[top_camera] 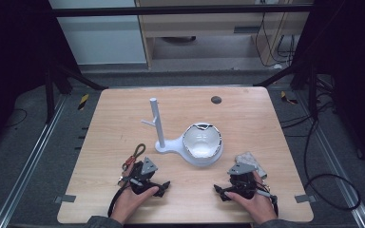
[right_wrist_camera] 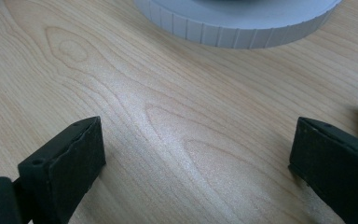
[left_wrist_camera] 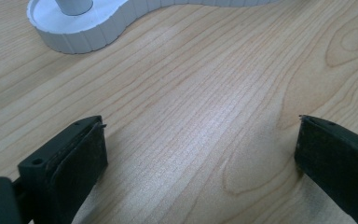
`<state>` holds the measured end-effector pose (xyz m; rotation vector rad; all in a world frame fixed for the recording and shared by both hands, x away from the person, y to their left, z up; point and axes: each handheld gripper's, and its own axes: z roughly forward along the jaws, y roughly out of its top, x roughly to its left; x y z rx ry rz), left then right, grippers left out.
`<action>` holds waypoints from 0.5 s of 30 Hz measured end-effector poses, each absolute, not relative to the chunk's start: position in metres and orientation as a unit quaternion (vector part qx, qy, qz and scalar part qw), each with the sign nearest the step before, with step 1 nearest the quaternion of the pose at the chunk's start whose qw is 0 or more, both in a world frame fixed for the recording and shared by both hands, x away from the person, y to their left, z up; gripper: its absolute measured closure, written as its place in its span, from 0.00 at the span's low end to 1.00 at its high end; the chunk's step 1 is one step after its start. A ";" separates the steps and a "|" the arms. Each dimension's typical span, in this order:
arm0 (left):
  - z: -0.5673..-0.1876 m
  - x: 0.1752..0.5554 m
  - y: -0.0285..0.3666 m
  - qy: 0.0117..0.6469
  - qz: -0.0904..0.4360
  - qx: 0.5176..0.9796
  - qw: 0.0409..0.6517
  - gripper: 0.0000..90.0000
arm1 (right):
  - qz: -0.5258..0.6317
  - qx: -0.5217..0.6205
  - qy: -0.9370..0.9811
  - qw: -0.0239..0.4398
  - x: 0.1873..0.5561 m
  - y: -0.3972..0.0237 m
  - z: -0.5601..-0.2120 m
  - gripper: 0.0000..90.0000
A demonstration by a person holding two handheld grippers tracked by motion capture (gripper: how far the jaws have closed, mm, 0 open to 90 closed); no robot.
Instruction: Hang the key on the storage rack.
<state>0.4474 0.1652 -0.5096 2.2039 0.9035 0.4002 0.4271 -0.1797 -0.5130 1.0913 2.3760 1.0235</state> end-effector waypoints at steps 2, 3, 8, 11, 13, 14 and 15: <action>-0.509 0.448 0.166 0.348 0.153 0.854 0.356 0.02 | 0.359 0.384 0.834 0.166 0.427 -0.180 -0.513 0.04; -0.509 0.448 0.166 0.348 0.153 0.854 0.356 0.02 | 0.359 0.384 0.834 0.166 0.427 -0.180 -0.513 0.04; -0.505 0.445 0.172 0.348 0.150 0.851 0.363 0.05 | 0.359 0.385 0.834 0.167 0.426 -0.180 -0.513 0.04; -0.494 0.445 0.183 0.351 0.162 0.849 0.361 0.06 | 0.359 0.385 0.834 0.167 0.426 -0.180 -0.513 0.04; -0.490 0.445 0.186 0.354 0.168 0.849 0.353 0.06 | 0.359 0.385 0.834 0.166 0.427 -0.180 -0.513 0.04; -0.486 0.446 0.190 0.357 0.174 0.849 0.349 0.06 | 0.359 0.384 0.834 0.166 0.427 -0.180 -0.513 0.04; -0.481 0.448 0.195 0.360 0.179 0.850 0.341 0.06 | 0.359 0.384 0.834 0.166 0.427 -0.180 -0.513 0.04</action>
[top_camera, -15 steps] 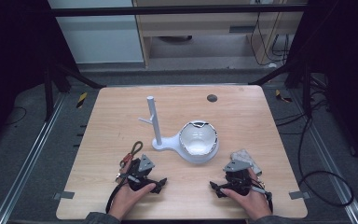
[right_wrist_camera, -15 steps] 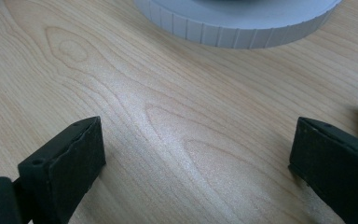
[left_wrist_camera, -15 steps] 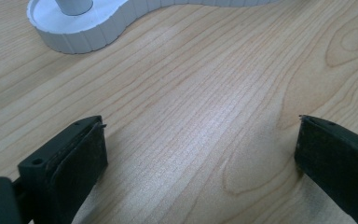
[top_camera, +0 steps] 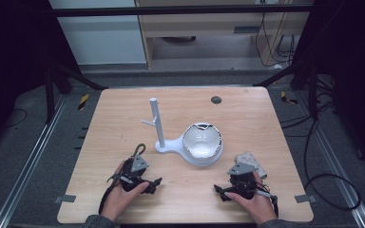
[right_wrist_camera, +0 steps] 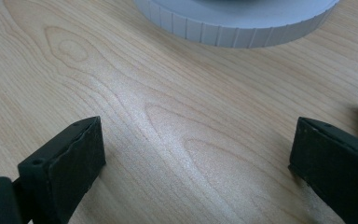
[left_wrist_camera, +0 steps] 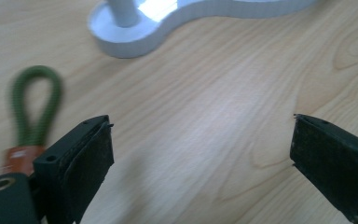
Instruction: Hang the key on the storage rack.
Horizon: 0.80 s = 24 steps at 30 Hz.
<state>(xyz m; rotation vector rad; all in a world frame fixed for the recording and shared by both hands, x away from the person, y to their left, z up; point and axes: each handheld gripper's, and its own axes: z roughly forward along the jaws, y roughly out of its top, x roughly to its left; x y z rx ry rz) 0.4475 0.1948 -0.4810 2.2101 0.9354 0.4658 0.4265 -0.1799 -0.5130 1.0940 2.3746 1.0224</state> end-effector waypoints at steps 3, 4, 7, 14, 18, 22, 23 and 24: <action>-0.467 0.453 0.207 0.372 0.190 0.850 0.320 0.07 | 0.359 0.384 0.834 0.166 0.427 -0.180 -0.513 0.04; -0.462 0.456 0.211 0.377 0.189 0.851 0.315 0.07 | 0.359 0.384 0.834 0.166 0.427 -0.180 -0.513 0.04; -0.453 0.465 0.221 0.388 0.192 0.852 0.294 0.07 | 0.359 0.384 0.834 0.166 0.427 -0.180 -0.513 0.04; -0.445 0.482 0.236 0.415 0.192 0.846 0.275 0.08 | 0.359 0.384 0.834 0.166 0.427 -0.180 -0.513 0.04; -0.445 0.485 0.237 0.422 0.189 0.847 0.264 0.08 | 0.359 0.384 0.834 0.166 0.427 -0.180 -0.513 0.04; -0.446 0.486 0.238 0.428 0.188 0.846 0.255 0.09 | 0.359 0.384 0.835 0.166 0.427 -0.180 -0.513 0.04; -0.446 0.487 0.239 0.431 0.188 0.845 0.255 0.10 | 0.358 0.384 0.835 0.166 0.427 -0.180 -0.513 0.03; -0.445 0.488 0.240 0.434 0.187 0.844 0.253 0.10 | 0.359 0.384 0.834 0.166 0.427 -0.180 -0.513 0.03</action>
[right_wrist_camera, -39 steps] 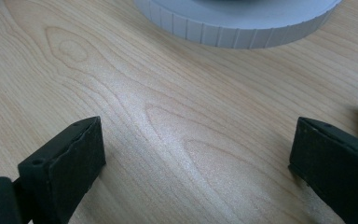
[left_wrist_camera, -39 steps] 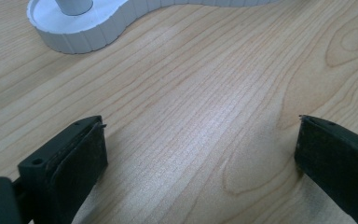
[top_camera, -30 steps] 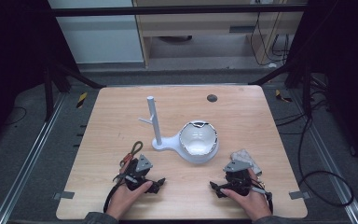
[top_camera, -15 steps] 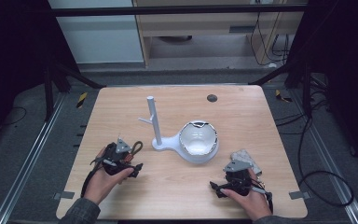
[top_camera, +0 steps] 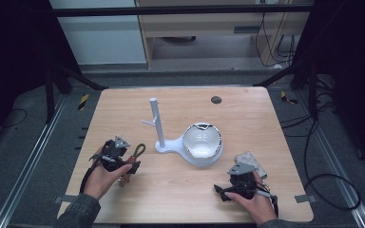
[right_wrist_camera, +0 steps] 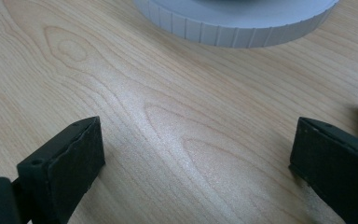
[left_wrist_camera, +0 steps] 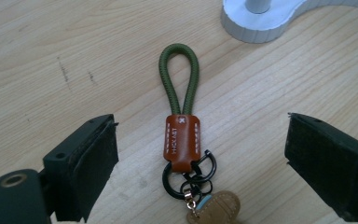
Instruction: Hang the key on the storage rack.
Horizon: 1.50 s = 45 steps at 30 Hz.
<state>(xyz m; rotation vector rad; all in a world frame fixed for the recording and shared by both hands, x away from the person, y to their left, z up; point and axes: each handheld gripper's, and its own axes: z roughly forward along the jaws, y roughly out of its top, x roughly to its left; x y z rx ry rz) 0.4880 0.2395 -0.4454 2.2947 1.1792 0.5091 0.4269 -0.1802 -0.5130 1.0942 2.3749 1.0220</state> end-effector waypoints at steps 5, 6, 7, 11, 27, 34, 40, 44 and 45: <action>-0.445 0.492 0.243 0.446 0.177 0.842 0.245 0.13 | 0.359 0.385 0.834 0.167 0.427 -0.181 -0.513 0.03; -0.444 0.492 0.243 0.448 0.177 0.842 0.244 0.14 | 0.359 0.385 0.834 0.167 0.427 -0.181 -0.513 0.03; -0.443 0.493 0.243 0.449 0.176 0.842 0.241 0.15 | 0.359 0.385 0.834 0.167 0.427 -0.181 -0.513 0.03; -0.443 0.497 0.241 0.453 0.164 0.844 0.238 0.18 | 0.359 0.385 0.834 0.167 0.427 -0.181 -0.513 0.03; -0.448 0.506 0.237 0.457 0.130 0.857 0.200 0.41 | 0.359 0.385 0.834 0.166 0.427 -0.181 -0.513 0.03; -0.451 0.514 0.236 0.464 0.120 0.854 0.200 0.51 | 0.359 0.385 0.834 0.166 0.427 -0.180 -0.513 0.03; -0.459 0.520 0.237 0.463 0.106 0.860 0.184 0.54 | 0.358 0.385 0.834 0.167 0.427 -0.181 -0.513 0.03; -0.461 0.523 0.238 0.466 0.103 0.861 0.179 0.56 | 0.359 0.385 0.834 0.166 0.427 -0.180 -0.513 0.03; -0.462 0.524 0.239 0.467 0.102 0.860 0.180 0.57 | 0.359 0.385 0.834 0.167 0.427 -0.180 -0.513 0.03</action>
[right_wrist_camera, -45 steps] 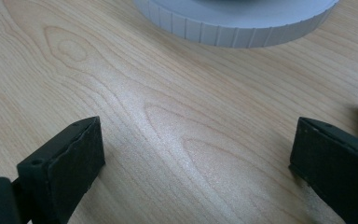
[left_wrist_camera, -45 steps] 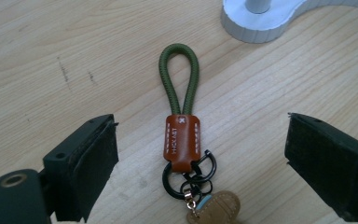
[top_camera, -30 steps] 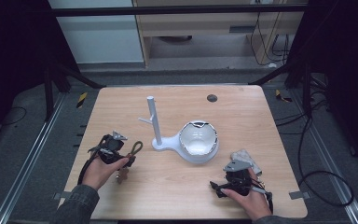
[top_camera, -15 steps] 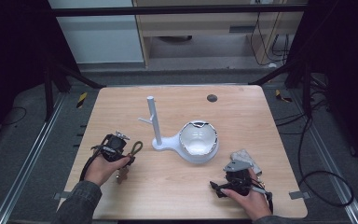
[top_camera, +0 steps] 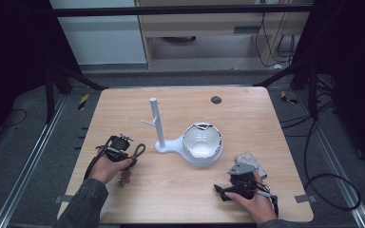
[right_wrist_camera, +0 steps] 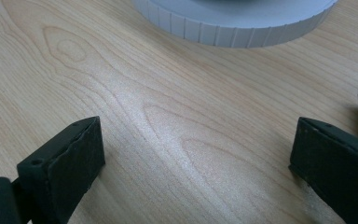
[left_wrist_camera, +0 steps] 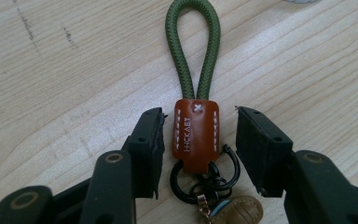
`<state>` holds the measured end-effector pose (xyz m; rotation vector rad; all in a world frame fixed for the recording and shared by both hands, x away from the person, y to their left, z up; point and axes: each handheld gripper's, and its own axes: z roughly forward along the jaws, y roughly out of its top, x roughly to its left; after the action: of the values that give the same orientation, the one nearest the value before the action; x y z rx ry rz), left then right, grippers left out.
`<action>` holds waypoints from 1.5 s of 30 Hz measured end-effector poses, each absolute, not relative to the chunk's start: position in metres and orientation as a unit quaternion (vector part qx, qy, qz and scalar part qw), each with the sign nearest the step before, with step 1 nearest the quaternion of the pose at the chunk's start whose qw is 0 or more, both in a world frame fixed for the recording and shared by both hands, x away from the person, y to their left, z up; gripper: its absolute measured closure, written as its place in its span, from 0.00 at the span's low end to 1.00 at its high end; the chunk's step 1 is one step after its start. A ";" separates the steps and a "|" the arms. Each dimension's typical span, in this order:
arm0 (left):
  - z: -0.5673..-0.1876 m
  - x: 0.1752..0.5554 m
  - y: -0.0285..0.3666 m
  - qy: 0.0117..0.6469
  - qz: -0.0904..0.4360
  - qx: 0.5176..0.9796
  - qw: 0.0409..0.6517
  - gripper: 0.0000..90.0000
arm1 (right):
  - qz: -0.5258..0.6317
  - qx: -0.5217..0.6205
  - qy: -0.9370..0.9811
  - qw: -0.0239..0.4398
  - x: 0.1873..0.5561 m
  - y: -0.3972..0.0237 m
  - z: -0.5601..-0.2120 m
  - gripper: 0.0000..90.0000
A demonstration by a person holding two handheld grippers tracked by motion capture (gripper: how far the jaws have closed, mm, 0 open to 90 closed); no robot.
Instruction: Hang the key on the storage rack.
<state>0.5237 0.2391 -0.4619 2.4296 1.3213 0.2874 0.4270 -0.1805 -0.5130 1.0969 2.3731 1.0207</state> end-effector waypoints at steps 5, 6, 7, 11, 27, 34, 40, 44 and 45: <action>-0.463 0.525 0.242 0.469 0.097 0.860 0.176 0.60 | 0.359 0.385 0.834 0.166 0.427 -0.180 -0.513 0.03; -0.463 0.525 0.241 0.467 0.096 0.861 0.175 0.61 | 0.359 0.385 0.834 0.167 0.427 -0.180 -0.513 0.03; -0.463 0.525 0.241 0.466 0.096 0.862 0.174 0.61 | 0.359 0.385 0.834 0.166 0.427 -0.180 -0.513 0.03; -0.464 0.526 0.241 0.466 0.093 0.862 0.175 0.65 | 0.359 0.385 0.834 0.166 0.427 -0.180 -0.513 0.03; -0.461 0.529 0.240 0.465 0.094 0.865 0.164 0.69 | 0.359 0.385 0.834 0.166 0.427 -0.181 -0.513 0.03; -0.464 0.529 0.238 0.459 0.092 0.870 0.157 0.68 | 0.359 0.385 0.834 0.166 0.427 -0.181 -0.513 0.03; -0.467 0.529 0.239 0.461 0.091 0.868 0.157 0.69 | 0.359 0.385 0.834 0.166 0.426 -0.181 -0.513 0.03; -0.467 0.529 0.239 0.458 0.091 0.870 0.157 0.71 | 0.358 0.385 0.834 0.166 0.426 -0.181 -0.513 0.03; -0.467 0.529 0.239 0.458 0.096 0.870 0.156 0.72 | 0.358 0.385 0.834 0.166 0.426 -0.181 -0.513 0.03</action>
<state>0.5293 0.2387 -0.4668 2.4903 1.3126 0.2745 0.4263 -0.1806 -0.5129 1.0962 2.3755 1.0207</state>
